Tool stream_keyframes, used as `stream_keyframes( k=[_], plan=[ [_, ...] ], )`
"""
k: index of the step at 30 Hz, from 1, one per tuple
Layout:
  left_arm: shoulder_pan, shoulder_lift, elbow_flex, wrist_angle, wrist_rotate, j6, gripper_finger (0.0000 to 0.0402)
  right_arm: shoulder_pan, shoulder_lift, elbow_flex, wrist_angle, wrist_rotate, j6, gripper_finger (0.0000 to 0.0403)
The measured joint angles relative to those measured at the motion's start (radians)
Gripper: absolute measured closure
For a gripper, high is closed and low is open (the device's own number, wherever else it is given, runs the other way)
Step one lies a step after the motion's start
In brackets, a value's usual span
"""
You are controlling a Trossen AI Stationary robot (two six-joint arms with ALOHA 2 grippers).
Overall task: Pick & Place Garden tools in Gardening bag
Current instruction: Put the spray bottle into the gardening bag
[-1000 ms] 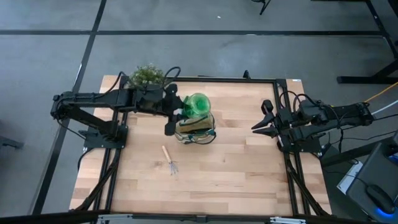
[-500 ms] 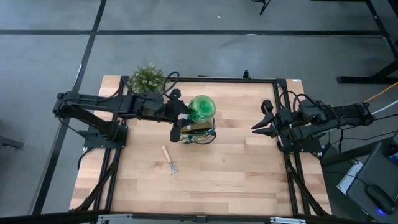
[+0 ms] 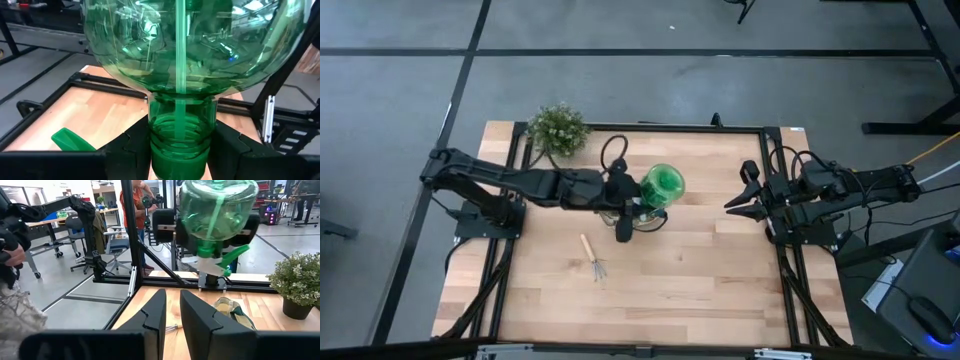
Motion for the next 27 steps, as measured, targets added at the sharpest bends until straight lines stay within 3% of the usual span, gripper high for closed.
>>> stream_keyframes(
  k=[10, 18, 23, 27],
  plan=[
    [-0.012, 0.047, 0.000, 0.124, -0.024, -0.009, 0.0261, 0.000, 0.000, 0.000, 0.000, 0.000, 0.000, 0.0343],
    [-0.013, 0.065, 0.000, 0.121, -0.062, 0.006, 0.0261, 0.000, 0.000, 0.000, 0.000, 0.000, 0.000, 0.0343],
    [-0.010, 0.065, 0.000, 0.026, -0.215, 0.024, 0.0261, 0.000, 0.000, 0.000, 0.000, 0.000, 0.000, 0.0343],
    [0.003, 0.066, 0.000, -0.126, -0.237, -0.036, 0.0261, 0.000, 0.000, 0.000, 0.000, 0.000, 0.000, 0.0343]
  ],
)
